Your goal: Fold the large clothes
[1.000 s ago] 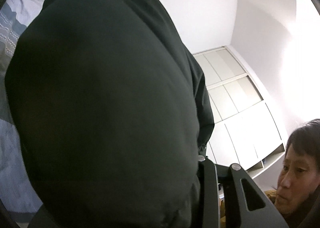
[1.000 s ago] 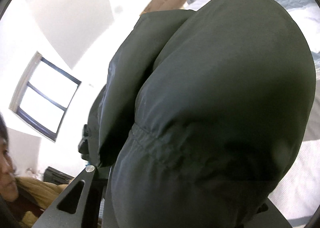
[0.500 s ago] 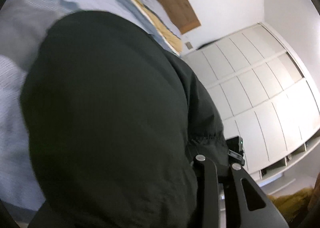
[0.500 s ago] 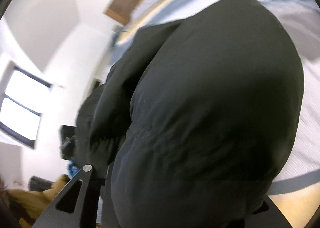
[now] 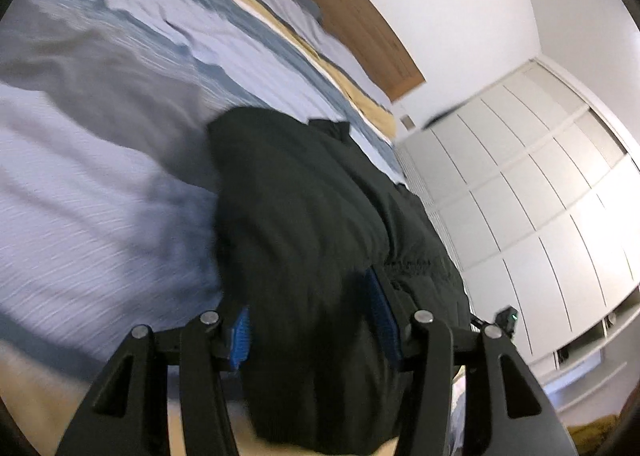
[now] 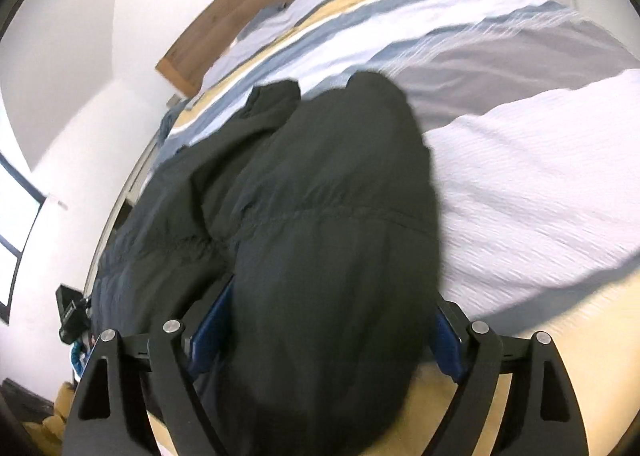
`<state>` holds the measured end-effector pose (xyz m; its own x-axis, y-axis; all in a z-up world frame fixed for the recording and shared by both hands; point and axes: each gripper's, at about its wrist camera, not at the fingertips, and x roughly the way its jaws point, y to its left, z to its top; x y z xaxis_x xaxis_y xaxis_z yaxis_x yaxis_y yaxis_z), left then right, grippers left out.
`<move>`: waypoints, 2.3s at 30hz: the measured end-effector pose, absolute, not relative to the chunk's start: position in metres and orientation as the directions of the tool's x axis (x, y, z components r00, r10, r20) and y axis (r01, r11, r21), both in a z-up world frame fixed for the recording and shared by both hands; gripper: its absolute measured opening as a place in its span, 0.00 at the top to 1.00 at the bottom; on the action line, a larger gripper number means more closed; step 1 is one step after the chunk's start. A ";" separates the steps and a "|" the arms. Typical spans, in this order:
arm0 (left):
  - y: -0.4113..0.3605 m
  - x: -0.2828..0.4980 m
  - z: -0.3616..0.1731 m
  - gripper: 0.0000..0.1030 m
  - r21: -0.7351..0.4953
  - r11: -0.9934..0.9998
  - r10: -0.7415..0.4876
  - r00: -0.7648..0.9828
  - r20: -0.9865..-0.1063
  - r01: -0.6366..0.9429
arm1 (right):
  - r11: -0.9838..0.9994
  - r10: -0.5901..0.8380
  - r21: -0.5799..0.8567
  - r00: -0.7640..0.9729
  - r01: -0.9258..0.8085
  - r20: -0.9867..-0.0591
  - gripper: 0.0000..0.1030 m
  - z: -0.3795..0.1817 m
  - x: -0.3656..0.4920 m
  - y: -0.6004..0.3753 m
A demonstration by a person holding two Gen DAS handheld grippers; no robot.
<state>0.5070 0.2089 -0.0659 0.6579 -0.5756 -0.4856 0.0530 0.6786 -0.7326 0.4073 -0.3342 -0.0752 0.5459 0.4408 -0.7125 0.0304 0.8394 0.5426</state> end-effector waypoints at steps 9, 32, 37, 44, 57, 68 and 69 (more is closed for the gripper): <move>0.213 0.423 -0.110 0.52 -0.675 0.737 -0.492 0.651 -0.579 -0.044 | 0.849 0.419 0.528 0.568 0.032 -0.708 0.15 -0.064 0.309 -0.325; 0.109 0.248 -0.118 0.51 -0.578 0.793 -0.344 0.641 -0.686 -0.192 | 0.935 0.269 0.348 0.508 0.065 -0.818 0.08 -0.119 0.173 -0.264; 0.077 0.224 -0.112 0.30 -0.461 0.865 -0.230 0.660 -0.715 -0.198 | 0.962 0.199 0.269 0.576 0.038 -0.793 0.00 -0.115 0.148 -0.248; 0.027 0.201 -0.106 0.30 -0.301 0.939 -0.129 0.645 -0.753 -0.164 | 0.978 0.137 0.206 0.656 0.030 -0.742 0.00 -0.100 0.112 -0.236; -0.032 0.173 -0.096 0.30 -0.139 0.984 -0.023 0.702 -0.712 -0.108 | 0.987 0.140 0.157 0.719 -0.043 -0.681 0.00 -0.087 0.090 -0.209; -0.036 0.169 -0.104 0.30 -0.096 0.986 0.031 0.722 -0.691 -0.135 | 0.986 0.158 0.141 0.719 -0.084 -0.676 0.00 -0.093 0.094 -0.197; -0.036 0.169 -0.105 0.30 -0.093 0.986 0.034 0.722 -0.691 -0.135 | 0.986 0.163 0.144 0.718 -0.087 -0.677 0.00 -0.094 0.095 -0.196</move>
